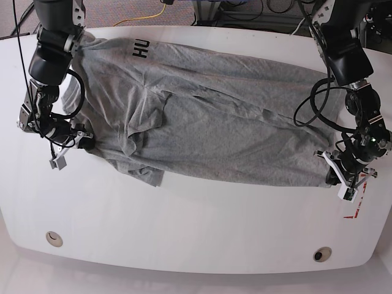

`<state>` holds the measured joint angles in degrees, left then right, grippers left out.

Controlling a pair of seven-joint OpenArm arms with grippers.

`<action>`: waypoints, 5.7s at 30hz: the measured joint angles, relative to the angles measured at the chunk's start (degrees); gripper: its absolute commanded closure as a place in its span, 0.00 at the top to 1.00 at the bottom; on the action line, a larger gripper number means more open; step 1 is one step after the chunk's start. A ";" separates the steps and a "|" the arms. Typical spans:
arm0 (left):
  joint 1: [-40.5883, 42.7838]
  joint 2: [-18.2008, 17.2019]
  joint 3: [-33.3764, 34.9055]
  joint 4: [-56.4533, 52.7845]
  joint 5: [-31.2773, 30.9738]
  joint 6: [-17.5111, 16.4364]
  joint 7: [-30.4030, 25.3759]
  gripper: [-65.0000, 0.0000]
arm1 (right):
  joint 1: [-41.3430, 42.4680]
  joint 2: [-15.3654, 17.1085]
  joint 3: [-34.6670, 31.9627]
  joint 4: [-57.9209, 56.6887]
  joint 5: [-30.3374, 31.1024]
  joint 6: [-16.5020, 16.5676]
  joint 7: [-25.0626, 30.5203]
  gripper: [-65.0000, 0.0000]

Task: Layout the t-shirt on the table in an organized manner, then fold the t-shirt properly
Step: 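Pull the shirt taut with both grippers holding its side edges, then lift and fold the shirt lengthwise with both grippers toward the lettering, then open both grippers, releasing the folded shirt edge, then grasp the loose sleeve fabric beside the lettering with the right gripper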

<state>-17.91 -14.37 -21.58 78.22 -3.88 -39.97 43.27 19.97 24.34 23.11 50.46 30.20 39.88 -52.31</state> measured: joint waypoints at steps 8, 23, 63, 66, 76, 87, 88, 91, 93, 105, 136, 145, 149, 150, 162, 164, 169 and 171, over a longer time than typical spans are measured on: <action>-0.09 0.07 0.02 0.07 -0.02 0.00 -0.02 0.00 | 0.37 0.96 -0.26 4.55 -0.13 0.04 -3.87 0.11; -0.11 0.04 0.11 6.56 -3.91 -0.15 0.00 0.00 | -1.22 1.49 0.28 24.17 0.26 0.07 -15.93 0.11; 11.13 -4.81 -0.17 10.88 -4.35 -0.39 -0.04 0.00 | -17.97 0.15 5.70 43.58 4.26 0.04 -24.26 0.12; 11.65 -5.07 -0.15 11.10 -4.37 -0.39 -0.68 0.00 | -19.54 0.28 5.62 43.65 7.91 0.07 -23.80 0.12; 13.77 -6.14 -0.37 11.15 -4.33 -0.39 -0.46 0.00 | -26.27 0.00 7.06 44.61 13.90 0.04 -24.30 0.12; 16.06 -6.19 -2.16 11.26 -4.20 -0.35 -0.44 0.00 | -30.58 -0.02 7.10 51.67 21.94 0.04 -24.22 0.12; 16.24 -6.16 -2.23 11.26 -4.15 -0.37 -0.42 0.00 | -30.67 -0.02 7.10 51.69 22.49 0.02 -24.24 0.12; 17.03 -6.14 -2.32 11.26 -4.28 -0.37 -0.46 0.00 | -30.73 -0.02 7.10 51.65 22.62 0.02 -24.28 0.13; 17.75 -6.32 -2.32 11.26 -4.31 -0.37 -0.61 0.01 | -31.04 0.00 6.97 51.65 22.62 0.02 -24.22 0.15; 20.00 -7.78 -2.19 11.08 -3.98 -0.35 -0.66 0.26 | -33.46 -2.58 6.88 51.49 16.76 0.04 -23.76 0.48; 18.18 -10.82 -3.37 9.31 -4.31 -0.17 -0.59 0.59 | -19.02 -2.51 13.20 45.09 18.21 0.07 -24.26 0.48; 15.78 -10.58 -3.56 10.47 -4.33 -0.15 -0.66 0.59 | -9.51 -7.37 13.11 29.24 17.79 0.02 -24.44 0.78; 15.15 -9.42 -3.72 10.51 -3.78 -0.09 -0.48 0.59 | -6.78 -8.61 13.18 24.85 17.64 -0.04 -23.28 0.84; 14.99 -9.09 -3.69 10.51 -3.82 -0.15 -0.44 0.59 | -6.27 -8.87 13.20 24.02 17.88 0.02 -22.56 0.84; 14.97 -8.83 -3.50 10.51 -3.87 -0.17 -0.44 0.59 | -3.54 -9.70 5.03 10.67 17.84 -0.02 -14.62 0.84; 14.99 -8.81 -3.50 10.51 -3.89 -0.17 -0.44 0.59 | -3.65 -9.44 3.15 9.44 17.77 -0.04 -13.79 0.84; 14.99 -8.81 -3.50 10.51 -3.89 -0.17 -0.44 0.59 | -3.74 -8.31 -0.17 8.28 17.75 -0.09 -11.19 0.84; 14.99 -8.81 -3.50 10.51 -3.87 -0.17 -0.44 0.59 | -3.45 -8.15 -1.25 7.67 17.88 -0.22 -10.56 0.84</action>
<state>-2.92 -23.18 -25.08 88.73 -7.75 -40.14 42.83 16.51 16.19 21.87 58.13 48.07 39.66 -62.87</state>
